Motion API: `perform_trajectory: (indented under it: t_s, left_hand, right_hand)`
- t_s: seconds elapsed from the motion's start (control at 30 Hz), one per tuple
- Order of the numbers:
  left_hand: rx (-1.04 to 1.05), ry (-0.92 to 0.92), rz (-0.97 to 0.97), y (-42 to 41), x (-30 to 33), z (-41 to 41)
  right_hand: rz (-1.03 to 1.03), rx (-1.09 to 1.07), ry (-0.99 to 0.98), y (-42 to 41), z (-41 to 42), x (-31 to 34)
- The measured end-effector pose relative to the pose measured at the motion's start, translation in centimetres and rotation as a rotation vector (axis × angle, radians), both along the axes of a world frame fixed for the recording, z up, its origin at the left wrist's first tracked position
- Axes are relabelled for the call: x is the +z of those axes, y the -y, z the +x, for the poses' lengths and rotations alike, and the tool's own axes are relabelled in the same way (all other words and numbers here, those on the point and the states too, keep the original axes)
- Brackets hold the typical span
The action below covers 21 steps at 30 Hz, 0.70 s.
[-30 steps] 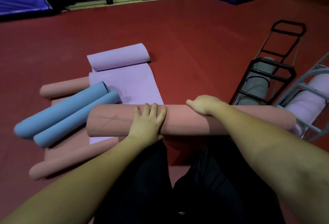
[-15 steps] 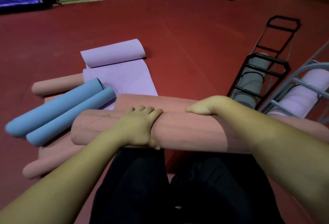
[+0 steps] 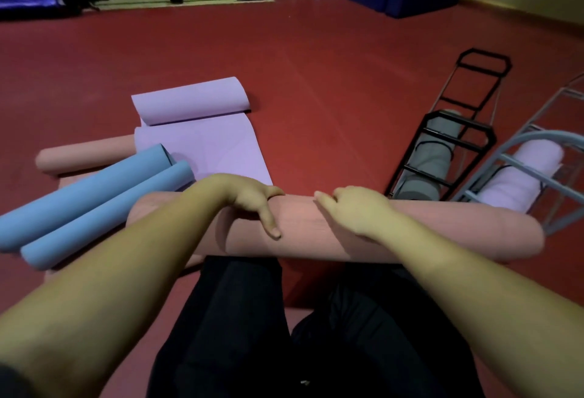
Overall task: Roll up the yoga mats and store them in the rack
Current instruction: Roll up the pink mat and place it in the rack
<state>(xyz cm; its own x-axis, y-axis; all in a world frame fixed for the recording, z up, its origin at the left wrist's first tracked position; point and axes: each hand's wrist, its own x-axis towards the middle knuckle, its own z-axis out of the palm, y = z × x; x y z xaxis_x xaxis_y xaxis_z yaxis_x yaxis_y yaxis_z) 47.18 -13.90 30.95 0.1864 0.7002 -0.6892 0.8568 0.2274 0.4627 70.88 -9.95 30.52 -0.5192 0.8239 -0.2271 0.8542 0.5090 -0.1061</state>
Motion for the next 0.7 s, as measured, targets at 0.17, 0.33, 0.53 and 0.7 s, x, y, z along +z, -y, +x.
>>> perform_trajectory:
  t_s: [0.17,0.33,0.53,0.7]
  left_hand:
    - [0.054,0.101,0.06,-0.2,0.0,0.2]
    - [0.03,-0.128,0.582,2.9,-1.3,0.1]
    - [0.14,-0.479,1.123,8.3,-6.5,1.9]
    - [-0.034,-0.692,0.89,9.7,-7.9,4.0]
  right_hand:
    - [0.176,-0.057,0.014,0.8,-0.2,-1.1]
    - [0.121,-0.058,0.008,-0.3,-0.4,-1.0]
    - [-0.01,-0.062,0.025,-2.1,-1.4,-0.8]
    - [-0.108,-0.056,0.06,-3.2,-1.9,-0.4]
